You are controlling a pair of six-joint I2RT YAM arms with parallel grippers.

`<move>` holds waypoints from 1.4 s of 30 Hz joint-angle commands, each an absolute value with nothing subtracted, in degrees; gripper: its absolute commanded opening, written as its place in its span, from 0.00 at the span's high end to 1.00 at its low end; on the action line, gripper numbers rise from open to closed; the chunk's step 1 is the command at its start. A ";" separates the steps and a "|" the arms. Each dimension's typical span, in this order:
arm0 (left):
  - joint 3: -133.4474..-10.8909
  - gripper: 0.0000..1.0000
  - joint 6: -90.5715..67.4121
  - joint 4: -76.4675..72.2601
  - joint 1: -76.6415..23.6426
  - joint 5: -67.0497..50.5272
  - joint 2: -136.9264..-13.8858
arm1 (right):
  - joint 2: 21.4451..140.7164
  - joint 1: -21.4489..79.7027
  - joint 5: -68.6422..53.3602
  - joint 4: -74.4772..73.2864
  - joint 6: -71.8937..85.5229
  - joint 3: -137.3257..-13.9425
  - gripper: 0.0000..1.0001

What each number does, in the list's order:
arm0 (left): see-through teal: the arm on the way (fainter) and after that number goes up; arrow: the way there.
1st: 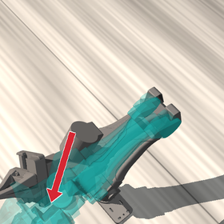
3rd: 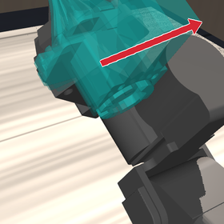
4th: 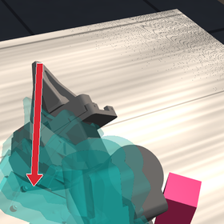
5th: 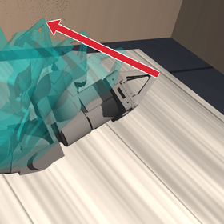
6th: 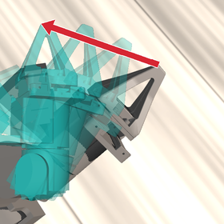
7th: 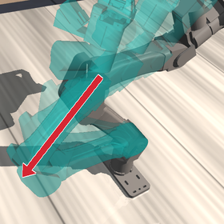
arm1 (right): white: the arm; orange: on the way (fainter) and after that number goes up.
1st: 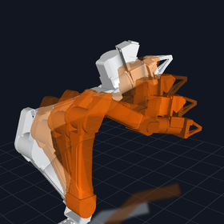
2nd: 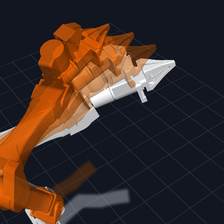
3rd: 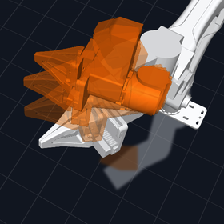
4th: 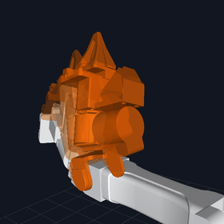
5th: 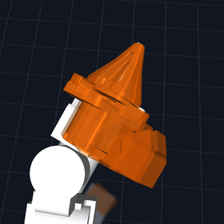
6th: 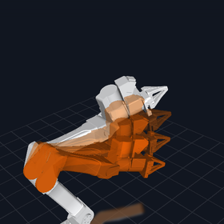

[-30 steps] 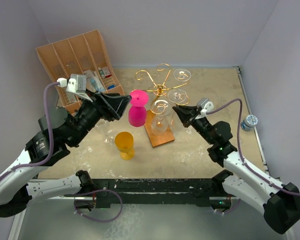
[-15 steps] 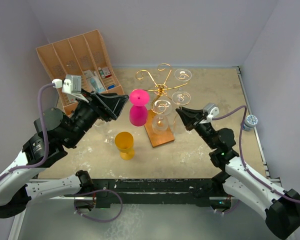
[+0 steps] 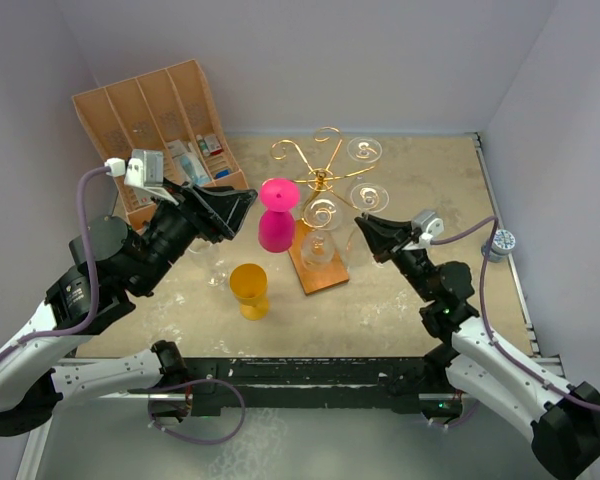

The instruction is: Place the wine glass upside down on the wine glass rack

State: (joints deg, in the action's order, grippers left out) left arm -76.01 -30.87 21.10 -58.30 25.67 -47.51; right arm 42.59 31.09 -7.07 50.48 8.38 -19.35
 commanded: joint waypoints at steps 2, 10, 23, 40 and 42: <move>-75.83 0.44 -30.67 20.19 -58.53 26.25 -47.38 | 42.63 31.01 -3.67 54.73 9.20 -20.33 1.00; -75.75 0.44 -30.62 20.73 -58.53 26.51 -47.33 | 47.63 31.02 -2.29 51.27 9.13 -24.15 1.00; -75.65 0.43 -30.47 22.94 -58.54 27.49 -47.12 | 49.41 31.00 -4.48 46.13 10.17 -26.49 0.67; -73.09 0.37 -34.07 47.65 -58.53 29.08 -48.31 | 28.97 31.03 -1.69 25.16 19.19 -24.39 0.31; -71.55 0.37 -36.78 50.84 -58.54 29.35 -48.35 | 25.68 30.96 0.56 19.03 23.36 -25.63 0.30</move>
